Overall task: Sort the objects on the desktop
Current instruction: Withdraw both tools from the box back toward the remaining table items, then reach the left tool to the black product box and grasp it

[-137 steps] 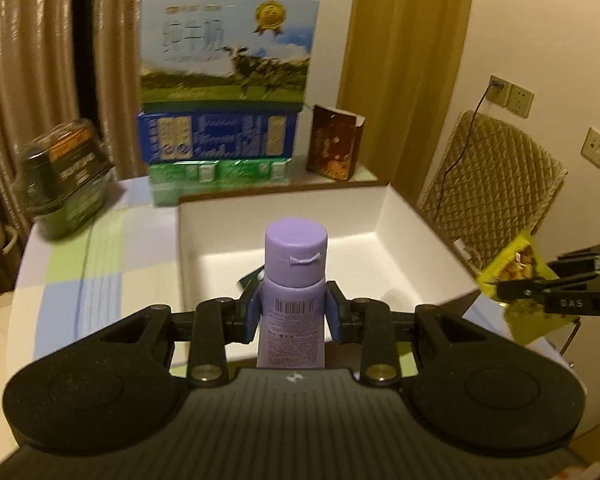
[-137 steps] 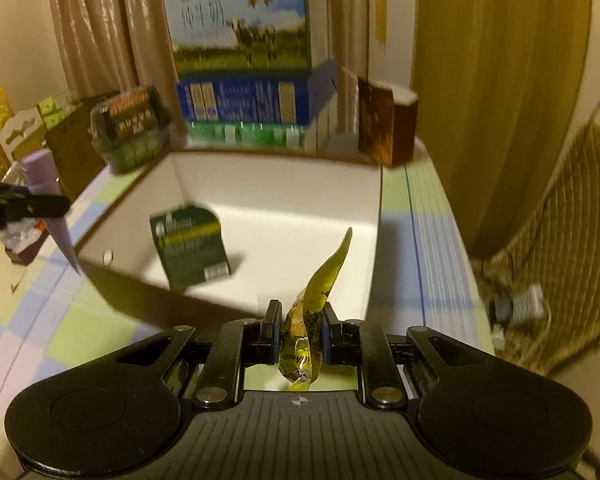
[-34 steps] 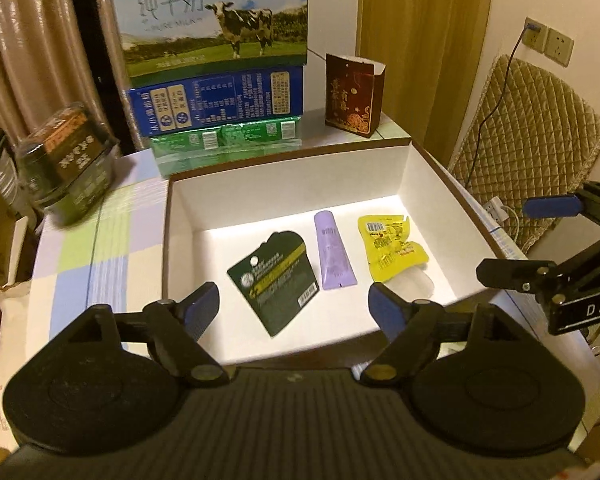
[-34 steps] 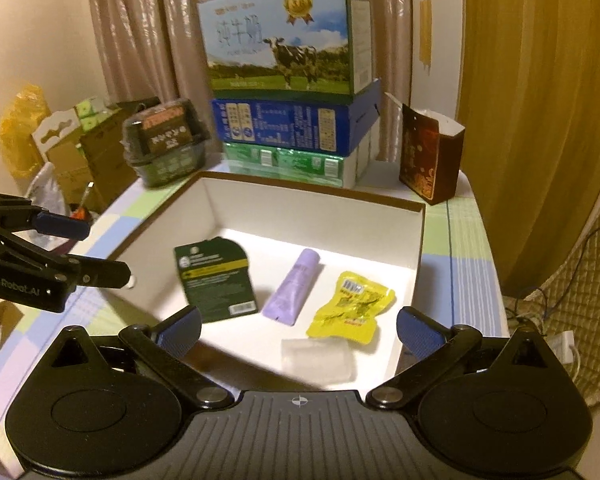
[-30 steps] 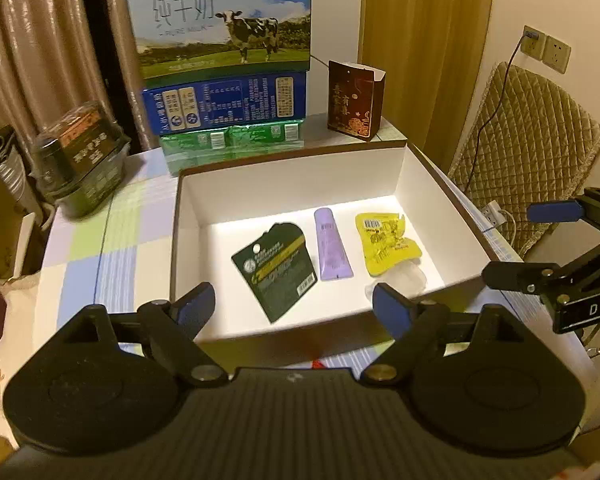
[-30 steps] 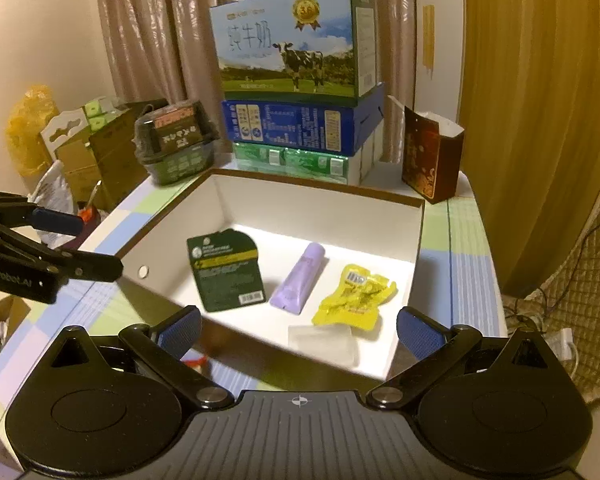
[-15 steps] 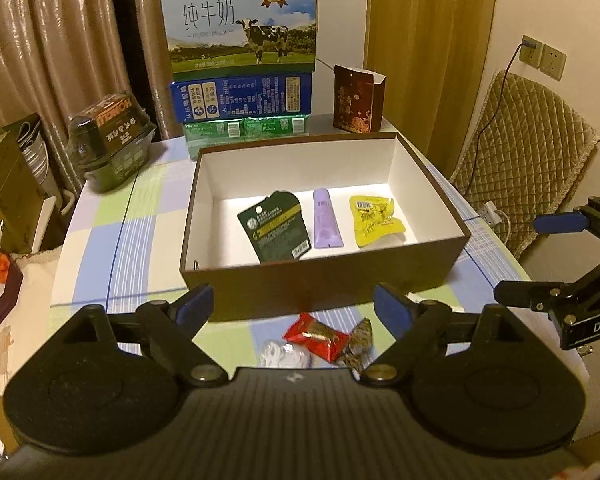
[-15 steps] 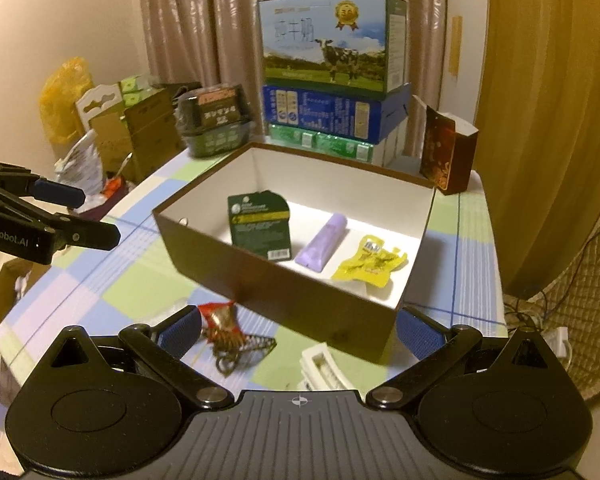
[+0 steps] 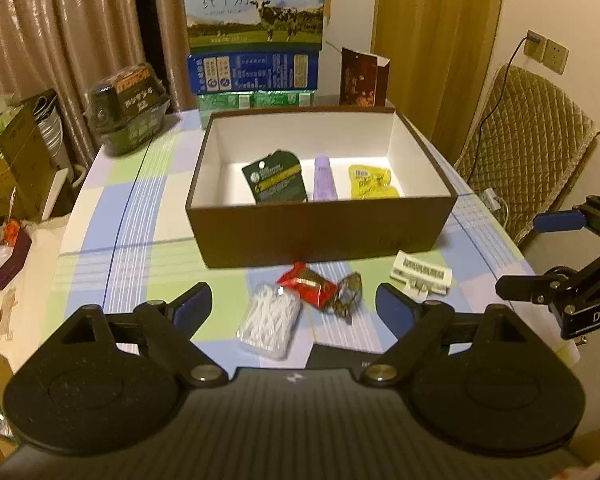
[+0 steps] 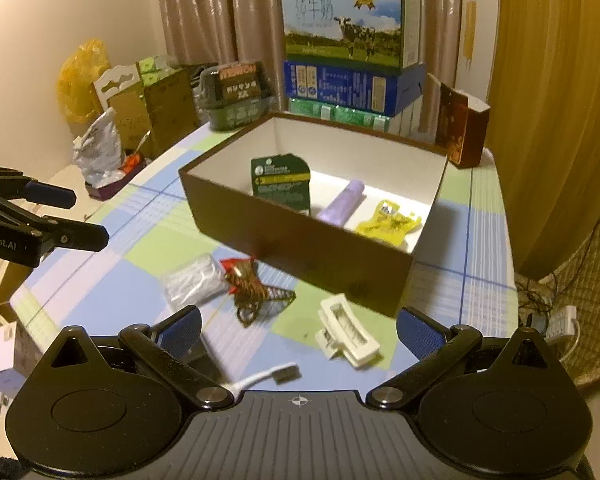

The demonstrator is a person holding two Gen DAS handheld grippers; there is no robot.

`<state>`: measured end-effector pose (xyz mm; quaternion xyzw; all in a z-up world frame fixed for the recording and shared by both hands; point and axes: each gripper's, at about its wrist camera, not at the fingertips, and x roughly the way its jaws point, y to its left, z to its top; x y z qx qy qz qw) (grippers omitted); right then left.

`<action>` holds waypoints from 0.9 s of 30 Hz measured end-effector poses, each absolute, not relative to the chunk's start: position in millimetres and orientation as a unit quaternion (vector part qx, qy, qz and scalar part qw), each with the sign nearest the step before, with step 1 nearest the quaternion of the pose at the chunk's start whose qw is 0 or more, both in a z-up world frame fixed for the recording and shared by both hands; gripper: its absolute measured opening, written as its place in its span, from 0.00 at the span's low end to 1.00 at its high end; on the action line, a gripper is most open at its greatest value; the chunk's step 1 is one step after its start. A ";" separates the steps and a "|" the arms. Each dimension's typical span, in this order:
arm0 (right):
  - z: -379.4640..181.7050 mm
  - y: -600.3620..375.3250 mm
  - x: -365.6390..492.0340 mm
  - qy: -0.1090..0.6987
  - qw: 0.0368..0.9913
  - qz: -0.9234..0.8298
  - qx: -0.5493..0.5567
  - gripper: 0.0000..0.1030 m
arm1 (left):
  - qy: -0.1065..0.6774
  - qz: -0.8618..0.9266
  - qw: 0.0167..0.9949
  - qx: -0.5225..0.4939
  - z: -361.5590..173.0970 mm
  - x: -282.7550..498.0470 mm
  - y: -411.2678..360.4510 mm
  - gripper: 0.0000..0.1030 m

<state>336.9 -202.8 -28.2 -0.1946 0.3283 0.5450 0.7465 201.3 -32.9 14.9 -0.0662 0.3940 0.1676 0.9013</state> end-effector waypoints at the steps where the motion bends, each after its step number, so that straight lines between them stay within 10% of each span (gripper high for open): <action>1: -29.5 -204.9 335.3 0.331 0.745 0.545 -0.194 0.98 | 0.396 0.169 0.900 -0.069 12.9 198.0 -34.4 0.84; 27: -80.9 -227.7 304.4 0.399 0.703 0.546 -0.222 0.98 | 0.440 0.184 0.869 -0.130 -30.0 151.0 -66.1 0.86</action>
